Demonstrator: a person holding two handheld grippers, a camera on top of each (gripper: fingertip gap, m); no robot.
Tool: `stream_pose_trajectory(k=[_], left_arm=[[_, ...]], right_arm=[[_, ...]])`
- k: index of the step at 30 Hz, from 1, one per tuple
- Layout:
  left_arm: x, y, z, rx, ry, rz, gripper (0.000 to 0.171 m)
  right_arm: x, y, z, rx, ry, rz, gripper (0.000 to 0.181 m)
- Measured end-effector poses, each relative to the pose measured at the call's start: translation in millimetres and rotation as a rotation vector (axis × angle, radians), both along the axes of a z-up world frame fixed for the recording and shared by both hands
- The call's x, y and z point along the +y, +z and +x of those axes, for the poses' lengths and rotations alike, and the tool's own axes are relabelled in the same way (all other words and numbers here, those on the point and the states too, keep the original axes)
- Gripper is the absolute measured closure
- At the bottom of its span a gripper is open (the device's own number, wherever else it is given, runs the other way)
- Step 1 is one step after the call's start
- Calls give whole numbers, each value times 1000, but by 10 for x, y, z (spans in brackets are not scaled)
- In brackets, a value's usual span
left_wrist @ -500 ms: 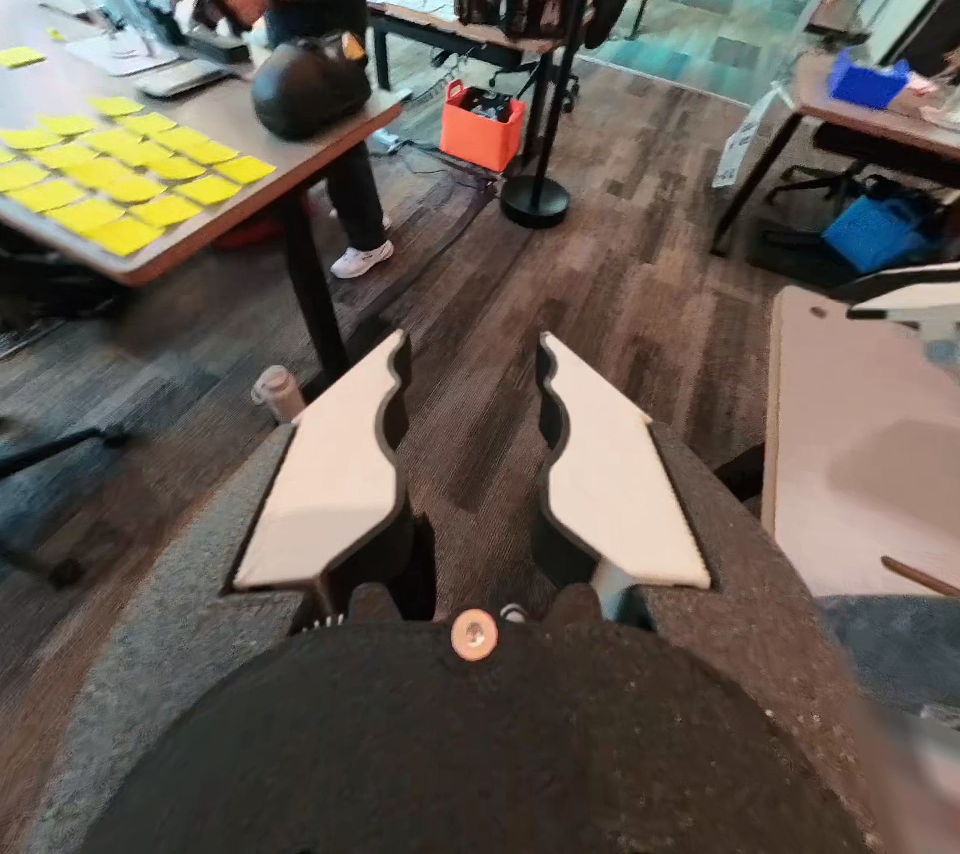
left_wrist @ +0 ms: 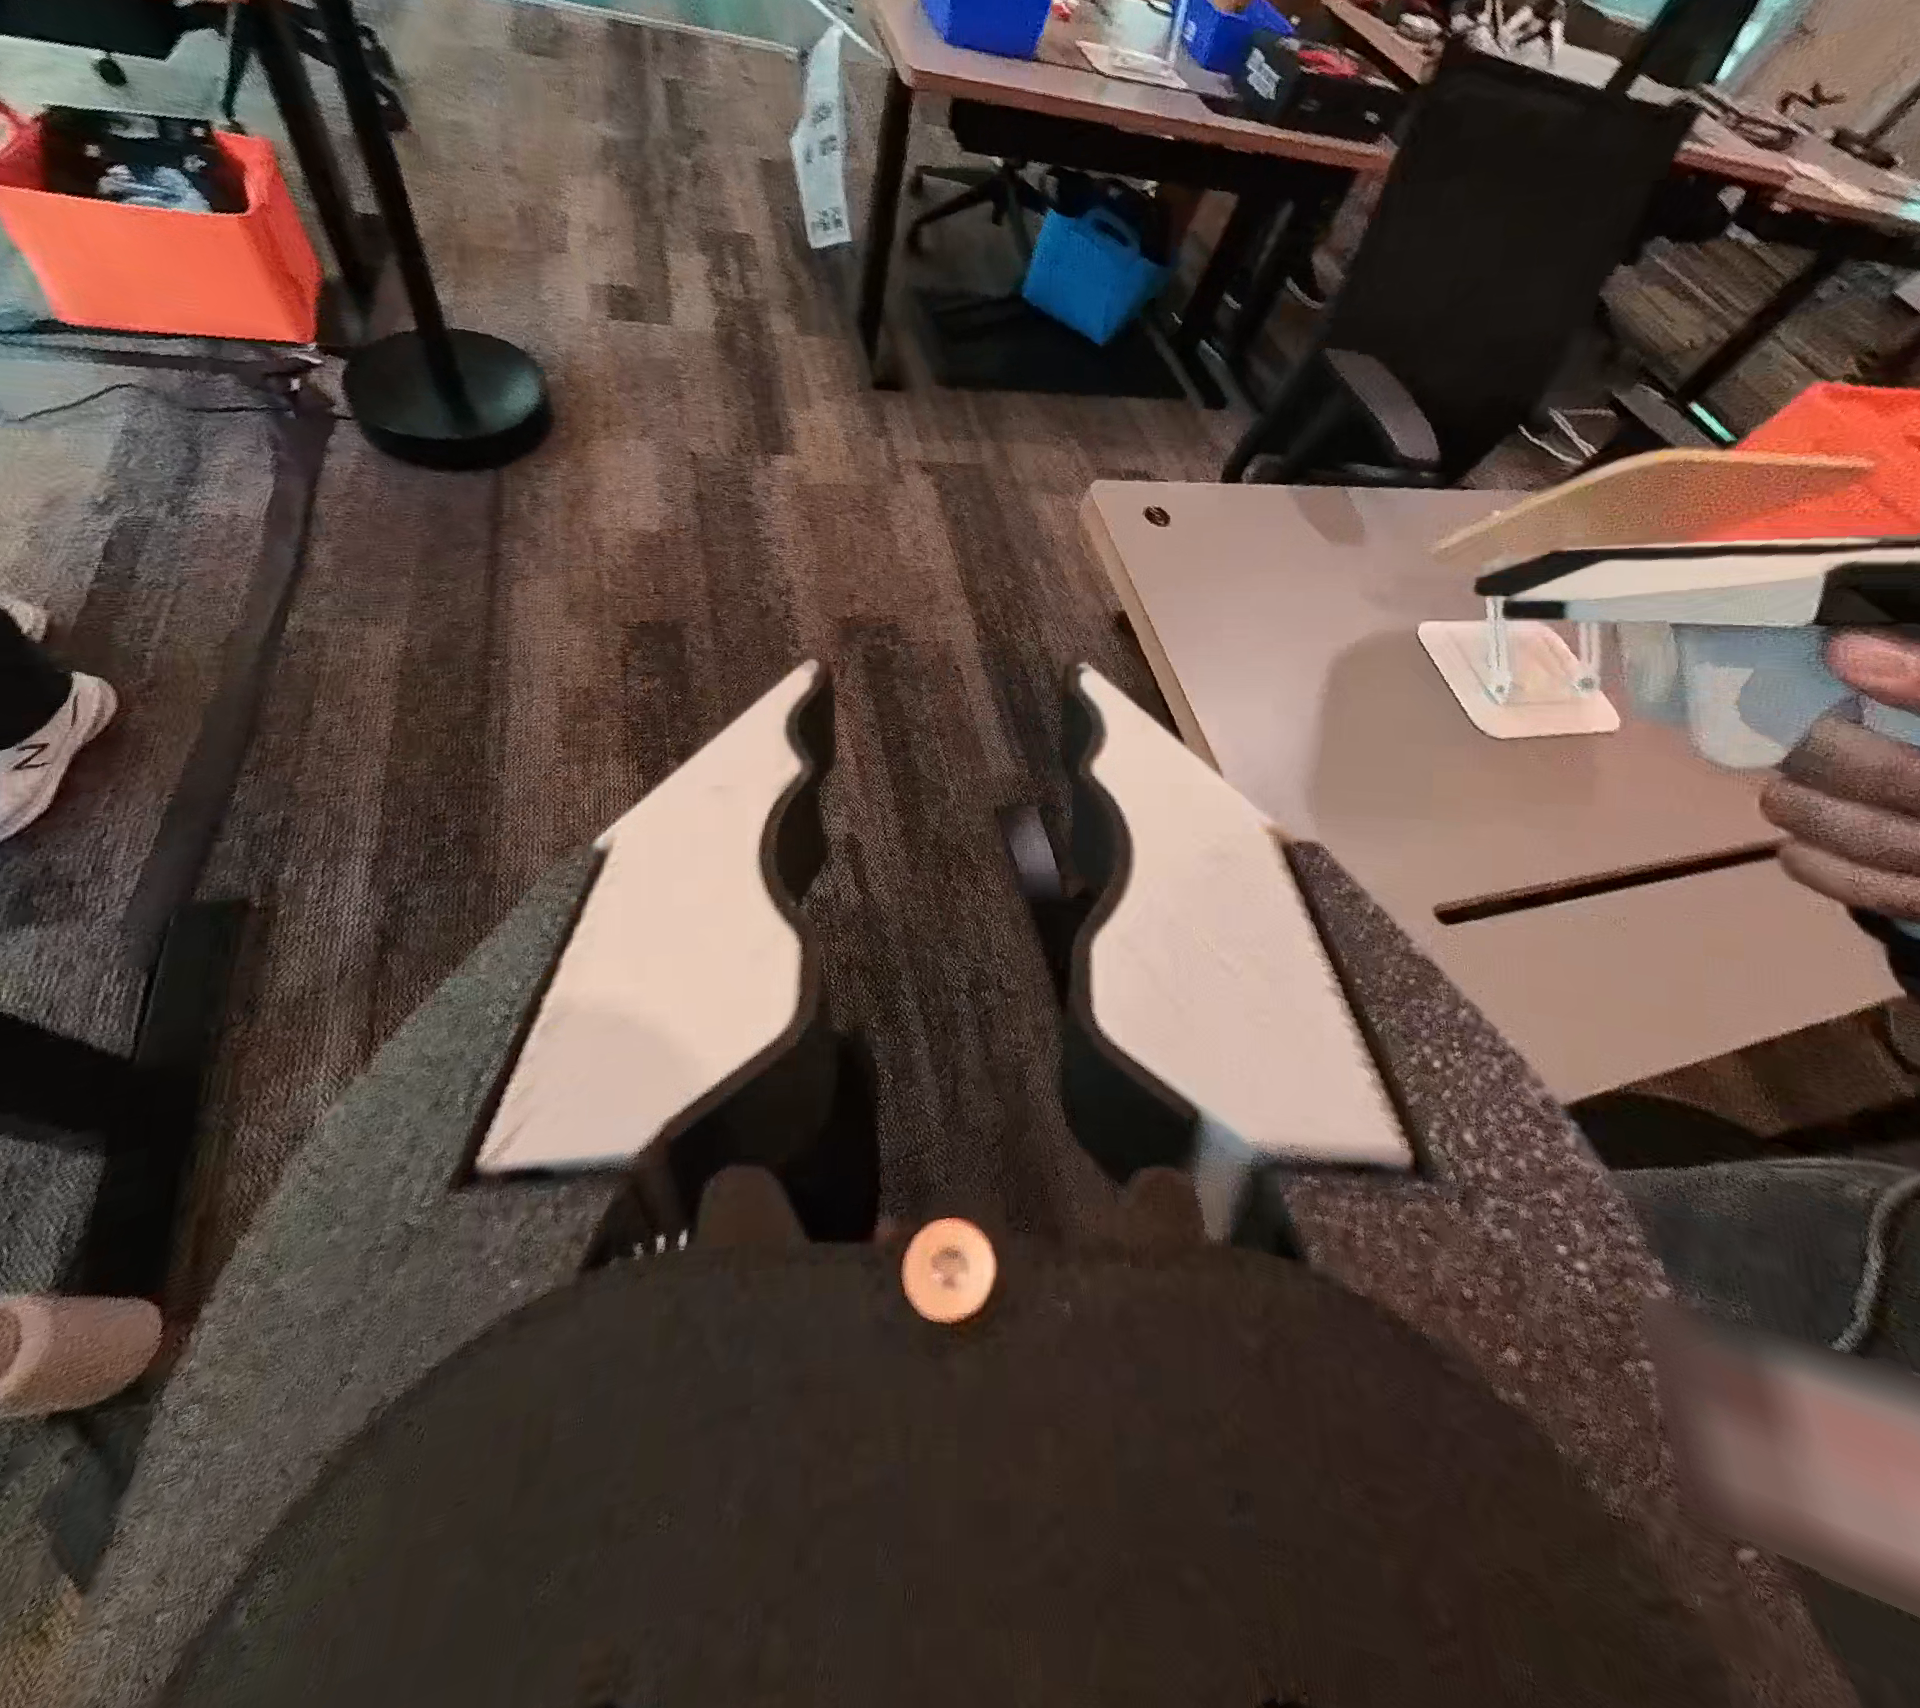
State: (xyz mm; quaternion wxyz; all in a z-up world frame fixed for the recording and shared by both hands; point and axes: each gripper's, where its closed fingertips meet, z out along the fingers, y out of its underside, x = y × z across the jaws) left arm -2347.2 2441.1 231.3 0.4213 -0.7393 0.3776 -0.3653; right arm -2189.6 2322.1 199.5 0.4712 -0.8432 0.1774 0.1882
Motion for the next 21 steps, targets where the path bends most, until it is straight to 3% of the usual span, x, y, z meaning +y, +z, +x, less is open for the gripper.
stream_pose_trajectory(k=[5,10,16,21], left_arm=[[532,60,185,45,-197,70,130],[1059,-66,632,98,-318,38,131],[1421,-176,1634,74,-449,40,130],[1626,-305,2723,62,-577,22,131]], right_arm=[[273,248,169,26,-211,71,142],[361,234,409,26,-337,64,142],[487,61,1156,50,-538,72,144],[798,-147,2079,61,-647,73,144]])
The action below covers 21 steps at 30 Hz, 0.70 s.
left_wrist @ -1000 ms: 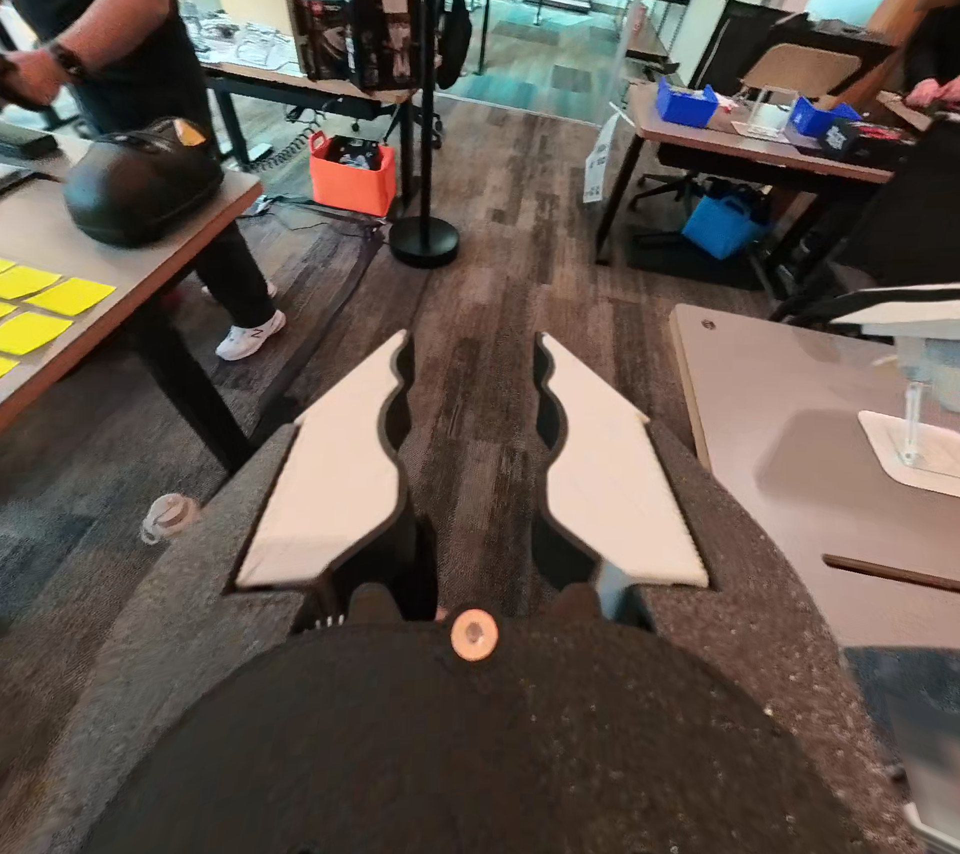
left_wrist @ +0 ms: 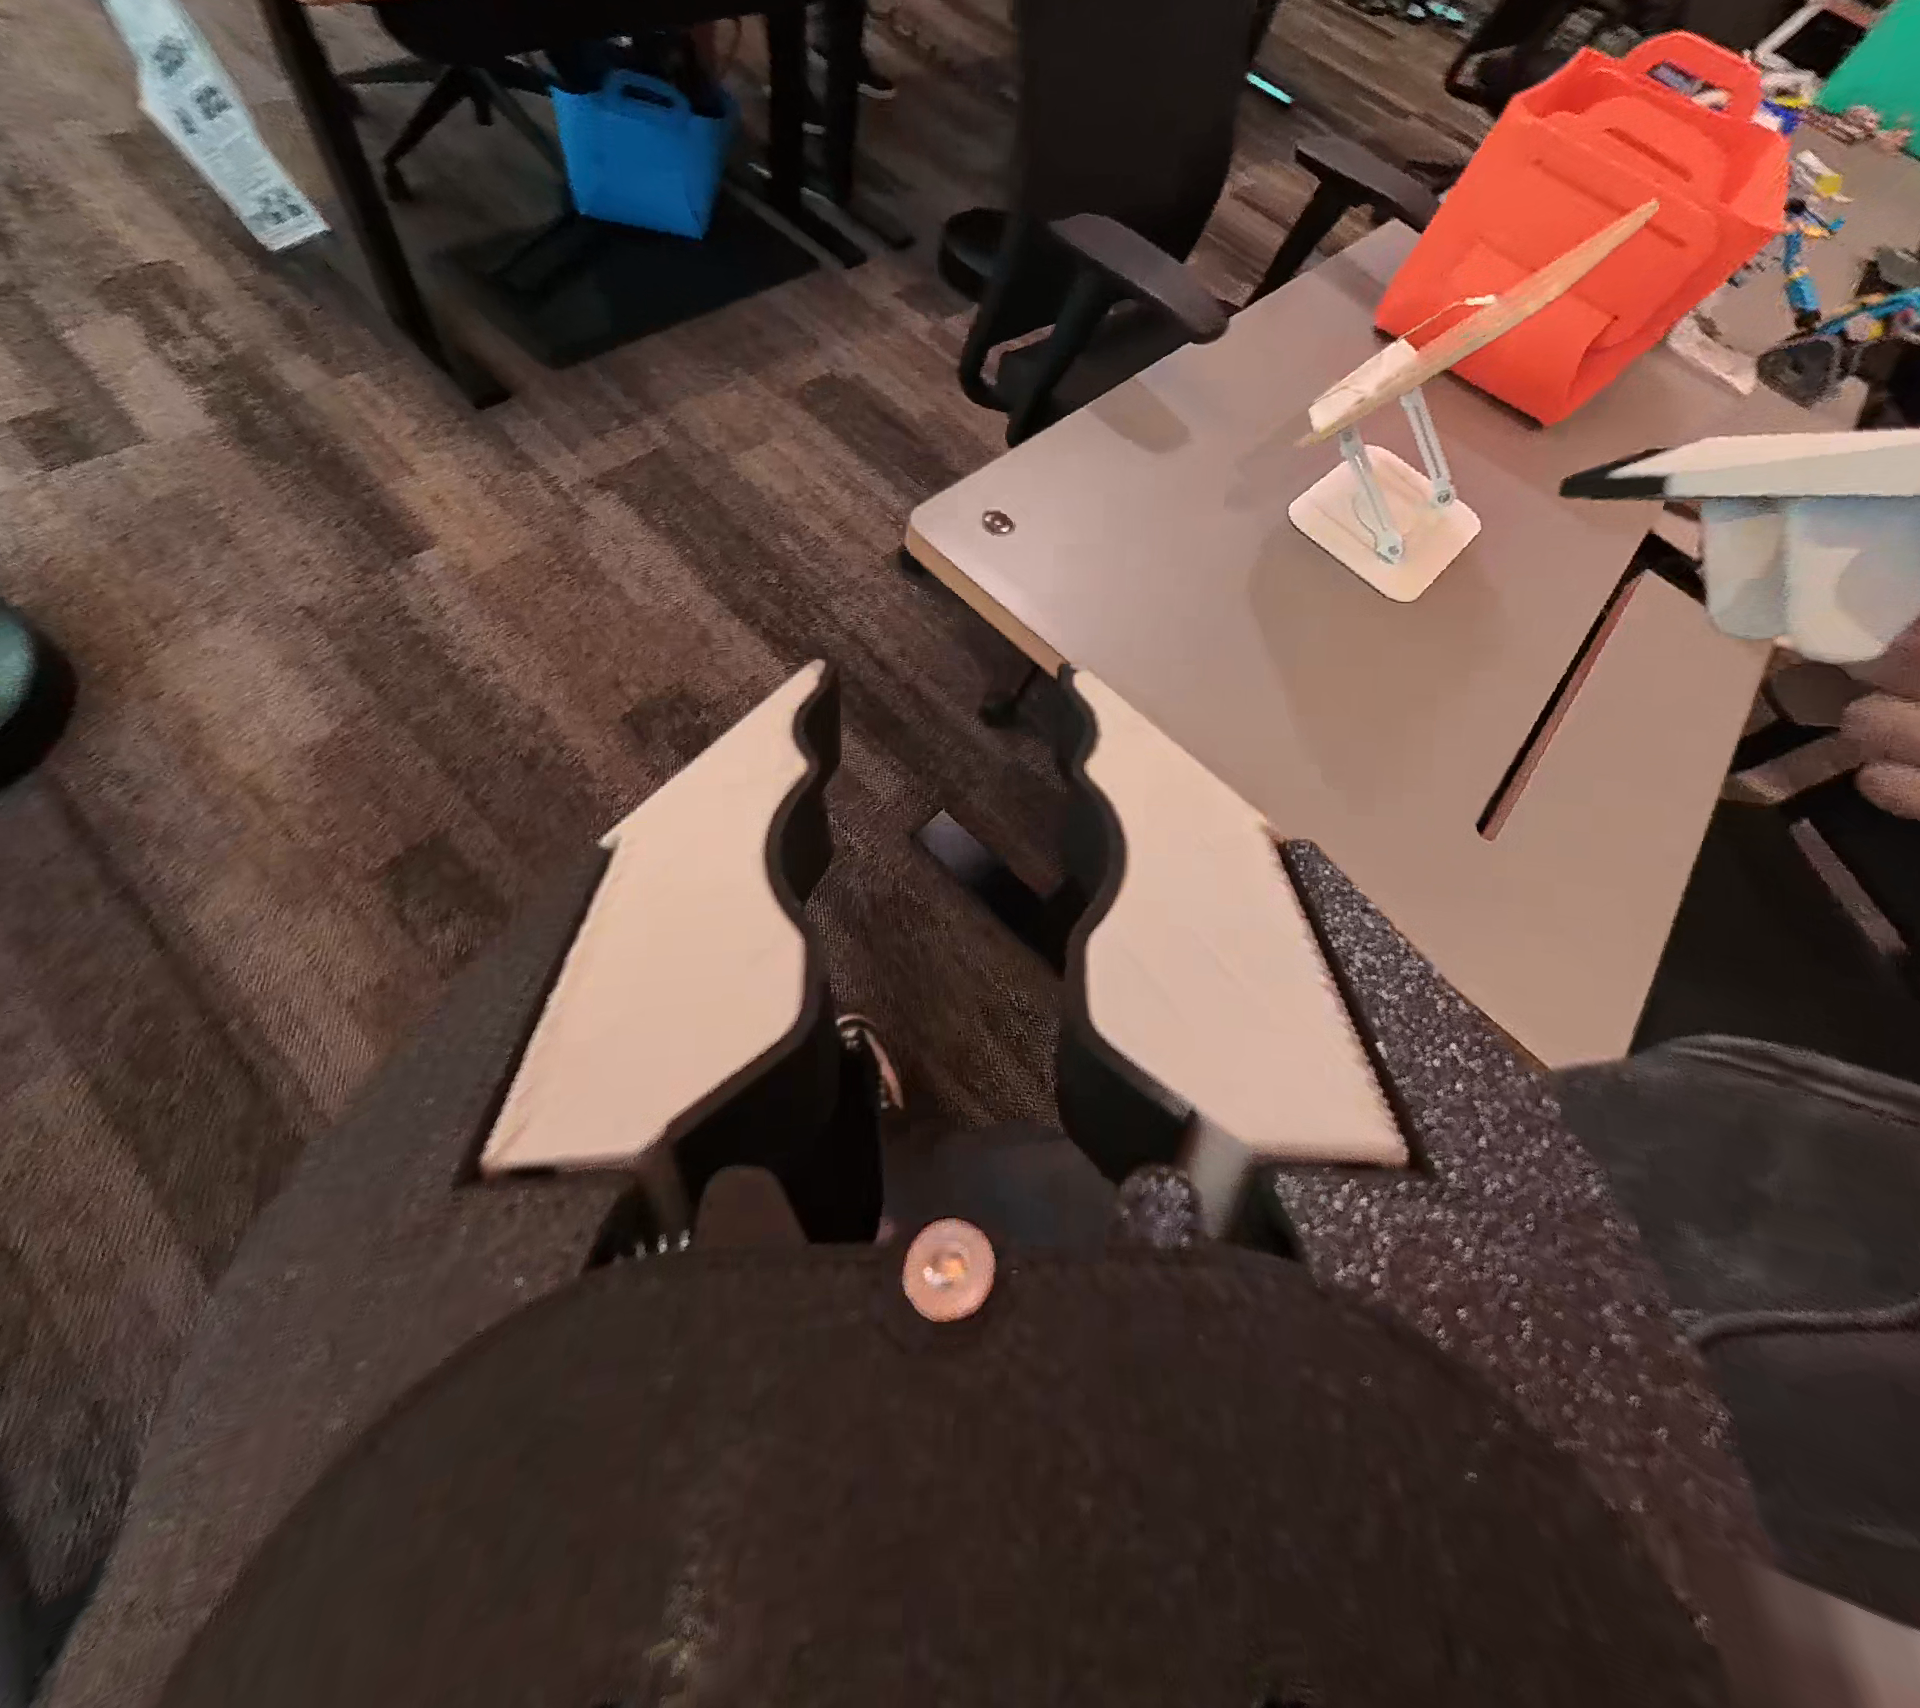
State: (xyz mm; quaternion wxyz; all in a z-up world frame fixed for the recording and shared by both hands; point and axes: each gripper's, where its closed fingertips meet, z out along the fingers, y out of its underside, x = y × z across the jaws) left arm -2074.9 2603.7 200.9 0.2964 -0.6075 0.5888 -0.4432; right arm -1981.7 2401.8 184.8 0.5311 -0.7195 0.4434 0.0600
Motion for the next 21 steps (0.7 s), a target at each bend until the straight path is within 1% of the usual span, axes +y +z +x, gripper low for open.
stream_pose_trajectory(k=[2,4,6,8,10,12,14,16,18,21], left_arm=[[146,-32,469,1,-38,13,131],[323,0,947,14,-74,24,131],[527,142,1444,16,-92,20,131],[728,364,1939,-26,-102,17,131],[924,518,2405,-58,-106,28,131],[1078,590,2832,-66,-119,18,131],[1186,602,3233,-69,-148,-8,131],[1289,538,3633,-61,-182,-19,131],[1390,432,4051,-49,-228,-22,131],[1583,304,4712,-35,-308,-16,131]], right_arm=[[148,-40,447,-4,-43,0,144],[308,17,898,2,-82,5,144],[494,230,1313,-18,-95,34,144],[657,389,1712,-81,-92,18,145],[792,403,2065,-101,-75,-42,145],[906,448,2390,-100,-88,-53,144],[1018,507,2694,-98,-121,-26,144],[1138,471,2983,-79,-155,-13,144],[1270,359,3286,-65,-197,-14,145],[1503,113,3795,-20,-275,-22,145]])
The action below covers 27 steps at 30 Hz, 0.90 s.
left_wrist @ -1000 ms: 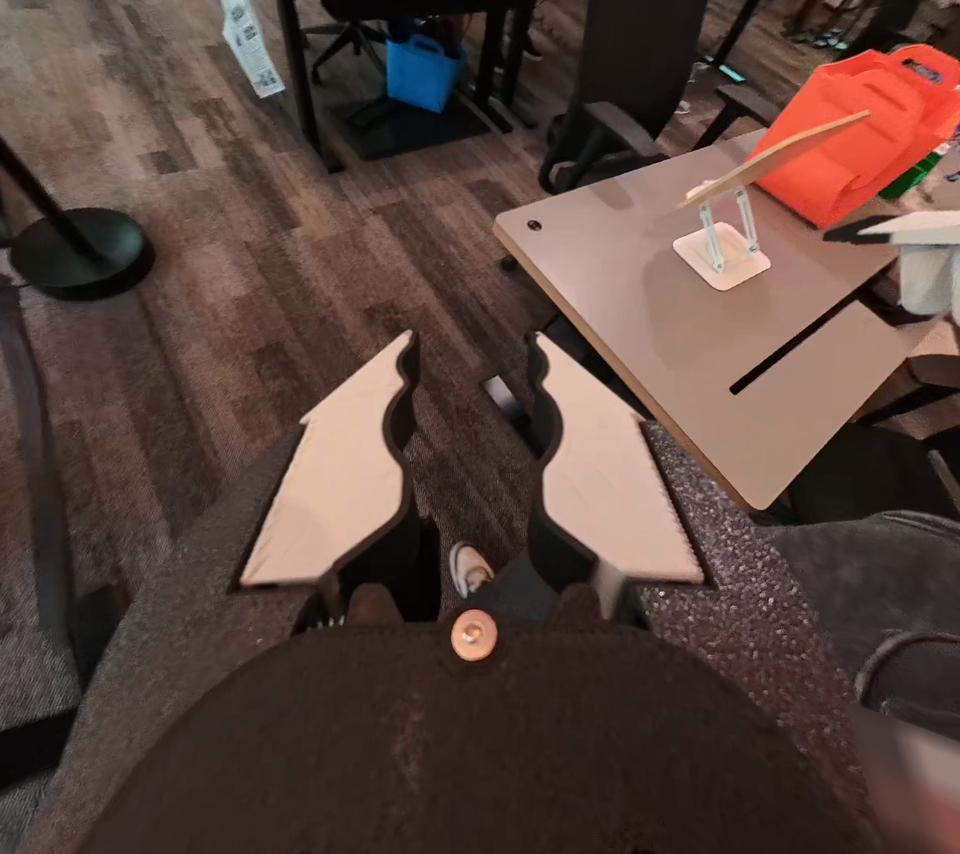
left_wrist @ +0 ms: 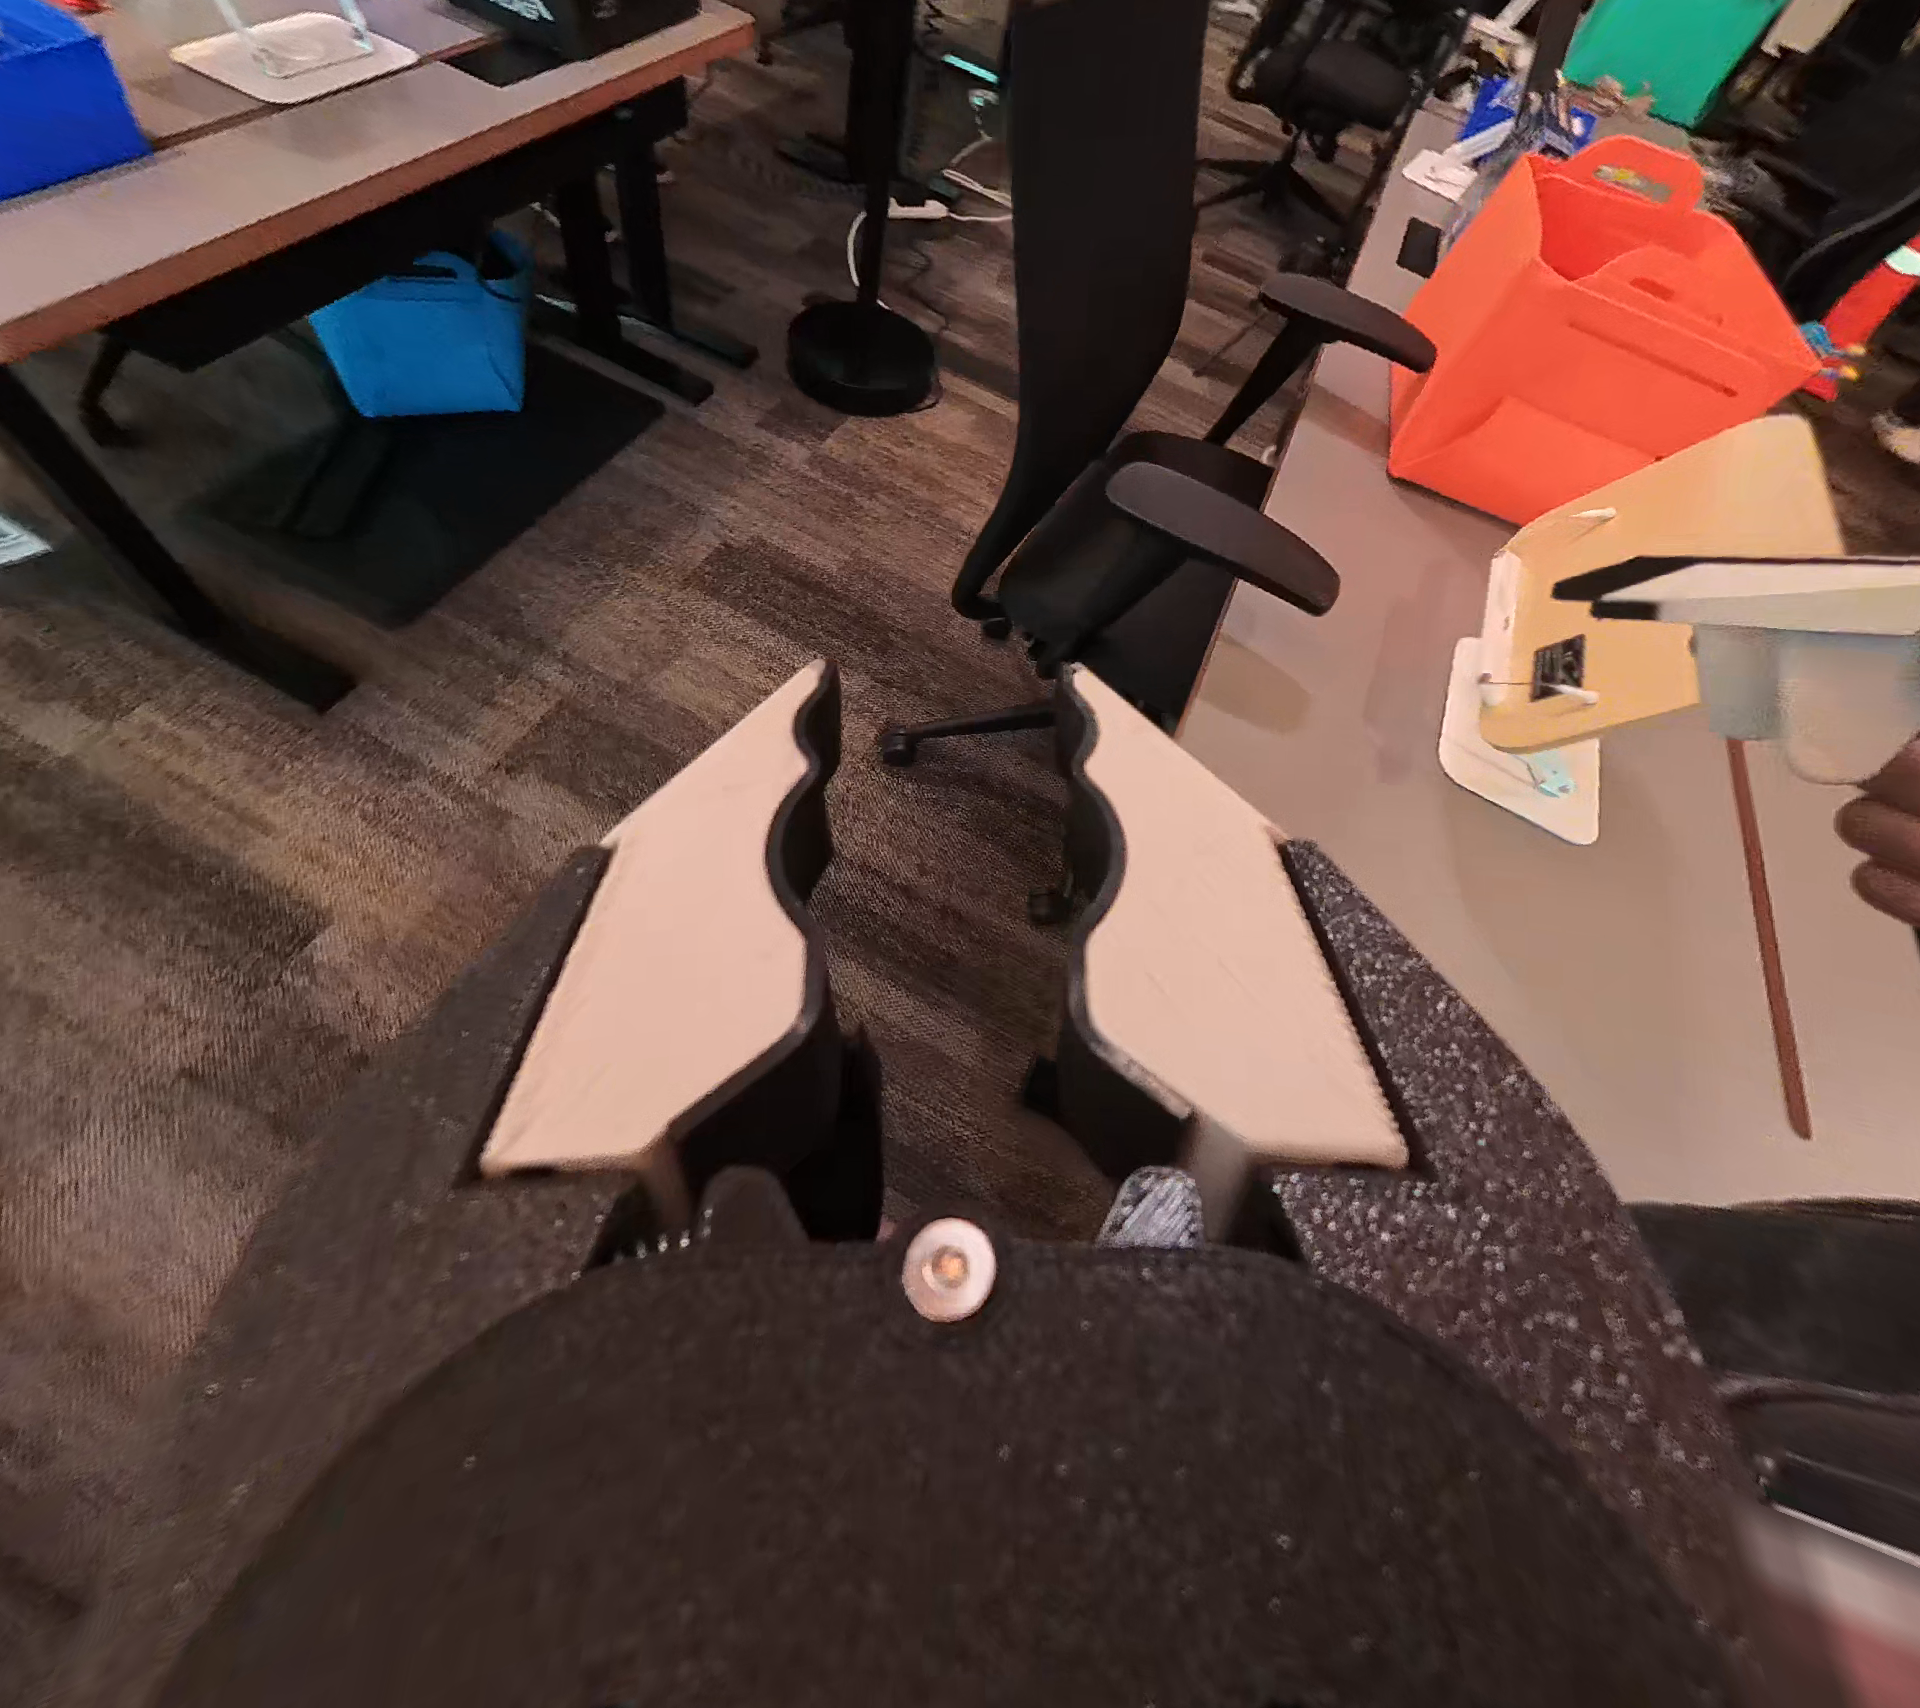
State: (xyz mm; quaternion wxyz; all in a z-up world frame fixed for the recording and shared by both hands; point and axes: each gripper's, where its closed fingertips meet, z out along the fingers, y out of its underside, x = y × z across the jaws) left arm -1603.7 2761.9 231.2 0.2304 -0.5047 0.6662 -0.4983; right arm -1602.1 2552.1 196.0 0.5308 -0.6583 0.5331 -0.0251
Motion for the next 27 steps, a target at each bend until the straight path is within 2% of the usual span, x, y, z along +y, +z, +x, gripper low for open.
stream_pose_trajectory(k=[4,9,12,14,16,19,24,27], left_arm=[[408,10,901,-19,-92,47,131],[957,222,1964,-12,-181,45,131],[1187,149,2573,14,-224,76,131],[1256,131,2949,21,-240,72,131],[1240,113,3314,18,-254,49,131],[1053,-11,3847,42,-306,35,131],[503,-192,4882,38,-424,63,131],[114,-272,5651,26,-479,132,132]], right_arm=[[442,-68,787,39,-105,61,145],[984,370,1751,-56,-156,41,145],[1134,335,2203,-63,-163,-73,145],[1197,324,2479,-52,-181,-59,145],[1201,274,2771,-36,-211,-49,145],[1127,174,3300,-34,-266,-47,145],[954,46,4404,-52,-298,-30,145],[673,24,5135,-101,-338,-69,145]])
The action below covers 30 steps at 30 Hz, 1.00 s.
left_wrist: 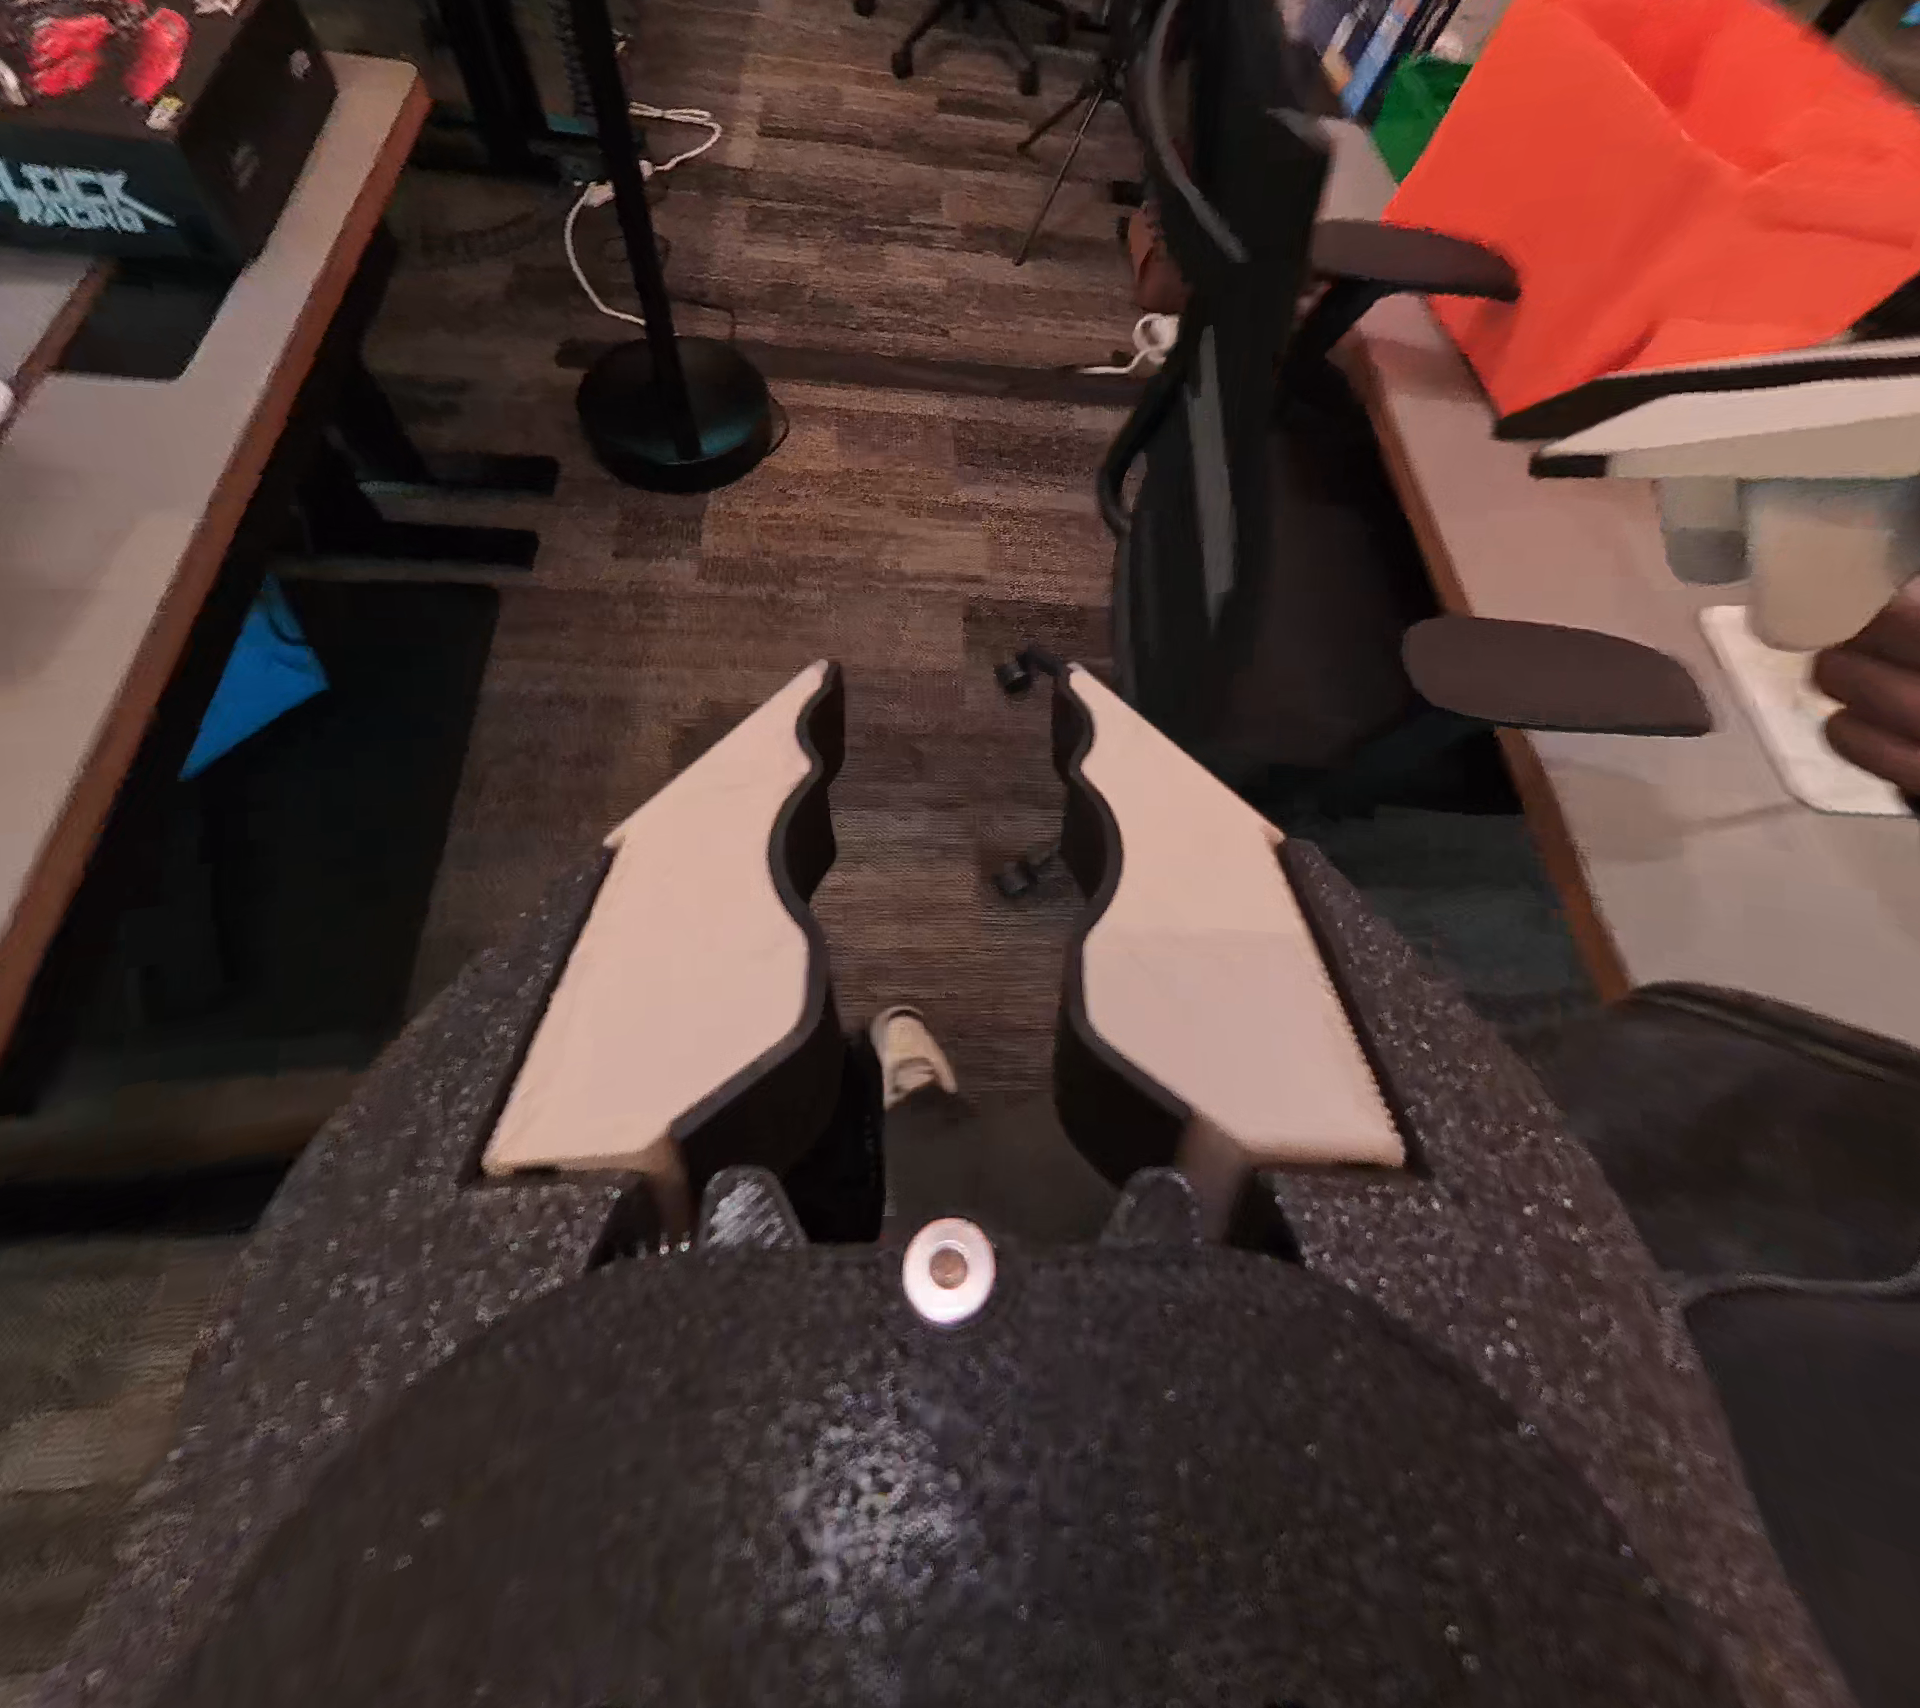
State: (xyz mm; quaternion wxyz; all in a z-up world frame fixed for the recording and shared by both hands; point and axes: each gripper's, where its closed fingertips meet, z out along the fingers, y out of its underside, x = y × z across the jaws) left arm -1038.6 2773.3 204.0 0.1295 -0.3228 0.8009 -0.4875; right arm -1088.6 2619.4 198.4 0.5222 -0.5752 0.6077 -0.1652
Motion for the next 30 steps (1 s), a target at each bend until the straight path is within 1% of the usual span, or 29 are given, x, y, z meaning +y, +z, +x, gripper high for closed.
stream_pose_trajectory(k=[1,2,4,6,7,9,11,13,15,18,21,23,25,27,30], left_arm=[[-105,-6,308,-17,10,44,134],[-228,27,610,-27,17,72,135],[-558,195,1131,-22,-7,53,135],[-908,382,1578,-32,-50,12,135],[-1064,431,1789,-38,-62,10,135],[-1377,458,2158,-35,-93,17,135],[-1704,428,2492,-55,-156,41,135],[-1981,351,2922,-126,-186,115,135],[-2272,276,3379,-166,-189,176,135],[-2872,207,3889,-110,-260,145,135],[-3524,93,4362,-41,-338,106,134],[-3994,-43,4719,-14,-384,98,134],[-4518,-196,5072,20,-443,104,134],[-5051,-269,5355,106,-514,125,134],[-5837,-96,5616,222,-662,49,134]], right_arm=[[-112,-6,228,26,-14,1,144],[-213,60,444,40,-24,22,143],[-409,316,834,-18,-26,49,143],[-672,454,1165,-52,-41,-5,145],[-805,496,1305,-54,-49,-27,145],[-1093,585,1536,-56,-85,-49,144],[-1413,639,1704,-72,-143,-62,145],[-1778,547,1803,-47,-225,-80,145],[-2139,383,1853,-6,-312,-73,144],[-2662,147,1914,48,-441,-20,143],[-3173,-5,1988,75,-542,26,140],[-3541,-84,2006,98,-604,-1,140],[-3934,-160,2003,151,-673,-63,140],[-4309,-177,2014,225,-775,-79,139],[-4675,38,2222,226,-893,-72,138]])
